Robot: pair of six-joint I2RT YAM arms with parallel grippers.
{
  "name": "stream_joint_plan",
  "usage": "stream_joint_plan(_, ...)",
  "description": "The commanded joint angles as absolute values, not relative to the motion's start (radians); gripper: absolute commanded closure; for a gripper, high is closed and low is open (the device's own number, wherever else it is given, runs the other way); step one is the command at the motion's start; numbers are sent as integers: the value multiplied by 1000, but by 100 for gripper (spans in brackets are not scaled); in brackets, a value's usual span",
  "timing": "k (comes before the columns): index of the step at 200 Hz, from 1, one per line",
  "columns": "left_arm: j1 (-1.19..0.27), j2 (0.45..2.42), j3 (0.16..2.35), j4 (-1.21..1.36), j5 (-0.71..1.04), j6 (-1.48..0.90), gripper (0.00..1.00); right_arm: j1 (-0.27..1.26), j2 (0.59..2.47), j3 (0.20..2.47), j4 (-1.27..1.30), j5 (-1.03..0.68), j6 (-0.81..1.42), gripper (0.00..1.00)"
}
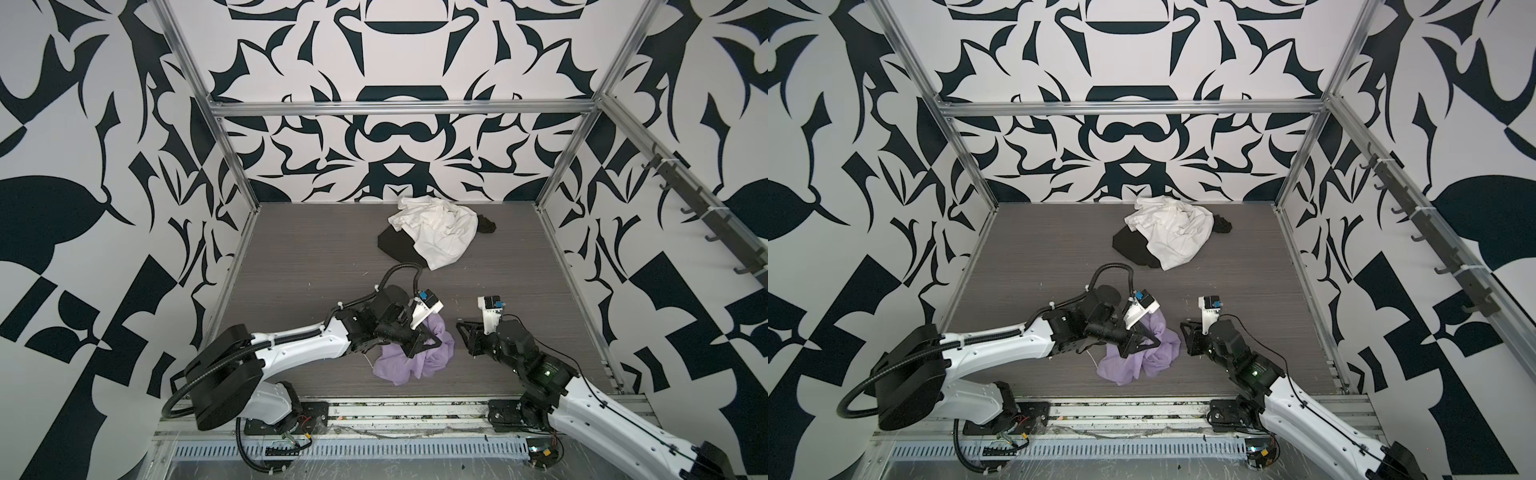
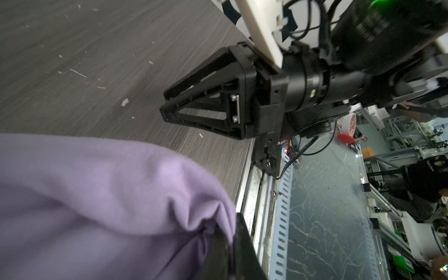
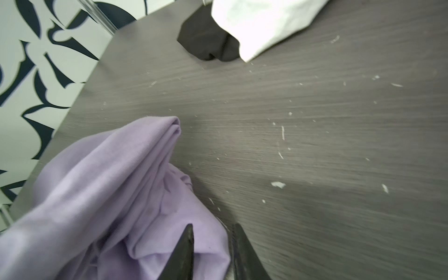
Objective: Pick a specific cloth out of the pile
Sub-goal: 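Lower the purple shirt onto the table nearer the robot and open both grippers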
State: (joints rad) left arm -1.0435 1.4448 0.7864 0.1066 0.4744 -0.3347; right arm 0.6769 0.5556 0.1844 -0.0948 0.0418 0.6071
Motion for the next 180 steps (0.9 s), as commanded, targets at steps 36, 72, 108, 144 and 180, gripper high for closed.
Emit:
stream_joint_plan(36,-1057,1635,923,88,556,-270,95,648,527,275,-229,95,602,73)
stream_joint_plan(72,-1057,1714,954,106,585,-266,95,632,485,265,-249,87,595,79)
stream_joint_plan(108,-1056,1786,972,122,601,-262,94,602,489,291,-292,93,601,80)
stream_joint_plan(144,-1057,1812,961,162,597,-283,76,590,479,295,-304,76,599,81)
stream_joint_plan(180,-1056,1767,935,192,582,-303,52,584,486,310,-309,41,592,79)
